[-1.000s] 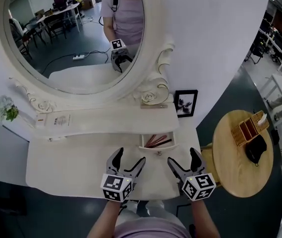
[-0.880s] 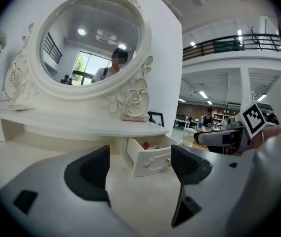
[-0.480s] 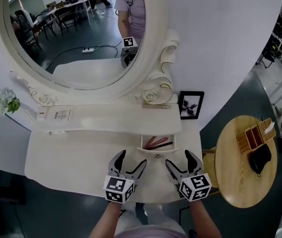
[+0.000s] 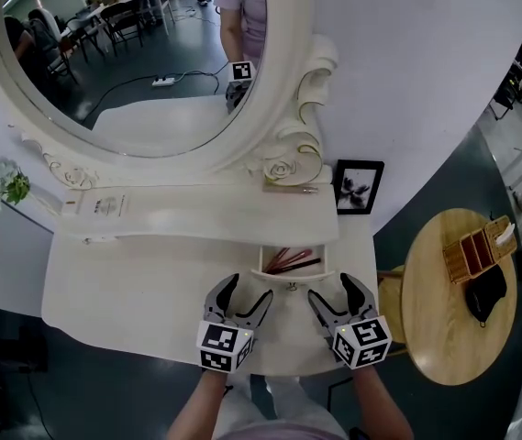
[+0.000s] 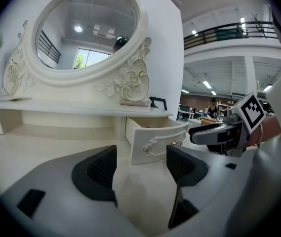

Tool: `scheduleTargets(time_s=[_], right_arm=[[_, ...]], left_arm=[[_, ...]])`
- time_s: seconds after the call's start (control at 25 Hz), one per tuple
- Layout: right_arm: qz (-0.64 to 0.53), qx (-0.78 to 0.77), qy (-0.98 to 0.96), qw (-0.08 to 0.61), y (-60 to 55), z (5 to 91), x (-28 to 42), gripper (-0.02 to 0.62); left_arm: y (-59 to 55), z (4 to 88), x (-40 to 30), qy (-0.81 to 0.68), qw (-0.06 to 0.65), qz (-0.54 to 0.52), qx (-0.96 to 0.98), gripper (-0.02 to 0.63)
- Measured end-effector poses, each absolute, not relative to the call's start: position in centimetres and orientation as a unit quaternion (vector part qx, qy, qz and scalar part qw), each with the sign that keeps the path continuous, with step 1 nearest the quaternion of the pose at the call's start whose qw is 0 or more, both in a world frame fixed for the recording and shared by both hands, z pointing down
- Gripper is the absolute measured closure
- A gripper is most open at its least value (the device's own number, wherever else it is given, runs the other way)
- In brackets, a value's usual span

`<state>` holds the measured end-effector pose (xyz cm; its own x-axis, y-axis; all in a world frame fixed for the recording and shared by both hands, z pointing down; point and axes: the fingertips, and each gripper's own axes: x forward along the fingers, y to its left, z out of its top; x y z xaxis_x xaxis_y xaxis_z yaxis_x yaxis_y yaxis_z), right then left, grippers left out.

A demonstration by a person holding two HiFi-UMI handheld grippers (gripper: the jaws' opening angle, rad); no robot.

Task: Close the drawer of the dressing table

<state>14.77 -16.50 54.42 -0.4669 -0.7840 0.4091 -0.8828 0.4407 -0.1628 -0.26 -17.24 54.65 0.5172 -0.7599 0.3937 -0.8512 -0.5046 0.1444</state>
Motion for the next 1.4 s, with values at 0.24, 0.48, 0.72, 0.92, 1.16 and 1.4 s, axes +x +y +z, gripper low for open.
scheduleTargets(time_s=[0.24, 0.48, 0.72, 0.92, 1.16, 1.4], right_arm=[[0.174, 0.490, -0.841, 0.153, -16.5, 54.8, 14.6, 0.276], [0.177, 0.489, -0.837, 0.170, -16.7, 55.2, 14.5, 0.285], [0.177, 0.485, -0.838, 0.174, -17.1, 55.1, 14.2, 0.295], [0.173, 0.492, -0.835, 0.176, -17.6, 54.9, 14.4, 0.355], [0.168, 0.489, -0.836, 0.182, -17.8, 55.0, 14.3, 0.402], [0.162, 0.486, -0.839, 0.185, -17.8, 55.1, 14.3, 0.405]], left_arm=[[-17.6, 55.1, -0.3, -0.475, 0.159, 0.158, 0.851, 0.324], [-18.5, 55.1, 0.1, -0.476, 0.154, 0.172, 0.848, 0.353], [-18.7, 55.4, 0.3, -0.477, 0.161, 0.175, 0.846, 0.359], [-18.8, 55.4, 0.4, -0.478, 0.164, 0.174, 0.845, 0.365], [-18.9, 55.5, 0.6, -0.477, 0.163, 0.174, 0.846, 0.371], [-18.8, 55.5, 0.8, -0.472, 0.160, 0.177, 0.849, 0.391]])
